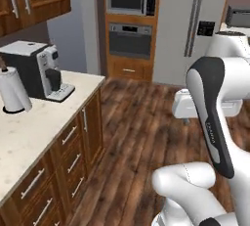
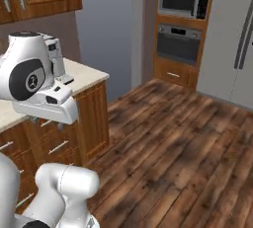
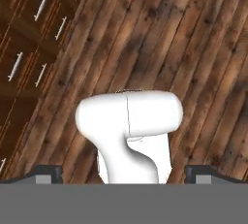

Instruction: Take 2 condiments from the cabinet and move them on the counter near the stove.Make sure the condiments are lined up with each other, next to each other.

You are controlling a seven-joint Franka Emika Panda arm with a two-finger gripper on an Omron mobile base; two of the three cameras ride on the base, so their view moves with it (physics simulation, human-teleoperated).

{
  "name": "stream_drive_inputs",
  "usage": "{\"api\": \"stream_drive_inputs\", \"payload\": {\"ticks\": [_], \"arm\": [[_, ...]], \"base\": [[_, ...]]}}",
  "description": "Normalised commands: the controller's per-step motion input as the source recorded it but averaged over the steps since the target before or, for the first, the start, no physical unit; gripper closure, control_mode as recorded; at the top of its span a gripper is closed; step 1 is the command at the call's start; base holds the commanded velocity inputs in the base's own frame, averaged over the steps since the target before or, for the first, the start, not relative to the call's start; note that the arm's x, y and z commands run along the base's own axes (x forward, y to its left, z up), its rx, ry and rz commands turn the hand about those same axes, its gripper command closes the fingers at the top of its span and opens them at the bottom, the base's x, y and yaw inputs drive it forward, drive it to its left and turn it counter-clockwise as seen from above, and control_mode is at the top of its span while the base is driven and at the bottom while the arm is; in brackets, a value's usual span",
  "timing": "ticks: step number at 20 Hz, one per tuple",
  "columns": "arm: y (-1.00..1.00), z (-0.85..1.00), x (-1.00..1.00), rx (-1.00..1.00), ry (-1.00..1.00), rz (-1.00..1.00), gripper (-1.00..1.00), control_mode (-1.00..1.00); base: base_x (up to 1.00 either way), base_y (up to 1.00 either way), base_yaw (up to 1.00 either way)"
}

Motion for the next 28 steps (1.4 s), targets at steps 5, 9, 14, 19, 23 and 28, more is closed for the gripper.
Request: {"api": "stream_drive_inputs", "payload": {"ticks": [5, 9, 14, 19, 23, 28], "arm": [[0.00, 0.00, 0.00, 0.00, 0.00, 0.00, -1.00, 1.00], [0.00, 0.00, 0.00, 0.00, 0.00, 0.00, -1.00, 1.00], [0.00, 0.00, 0.00, 0.00, 0.00, 0.00, -1.00, 1.00], [0.00, 0.00, 0.00, 0.00, 0.00, 0.00, -1.00, 1.00], [0.00, 0.00, 0.00, 0.00, 0.00, 0.00, -1.00, 1.00], [0.00, 0.00, 0.00, 0.00, 0.00, 0.00, -1.00, 1.00]], "base": [[0.13, -0.64, -0.86], [0.52, -0.60, -0.73], [0.81, -0.25, -0.59], [0.95, 0.47, -0.34], [1.00, 0.45, -0.06], [1.00, 0.18, 0.08]]}}
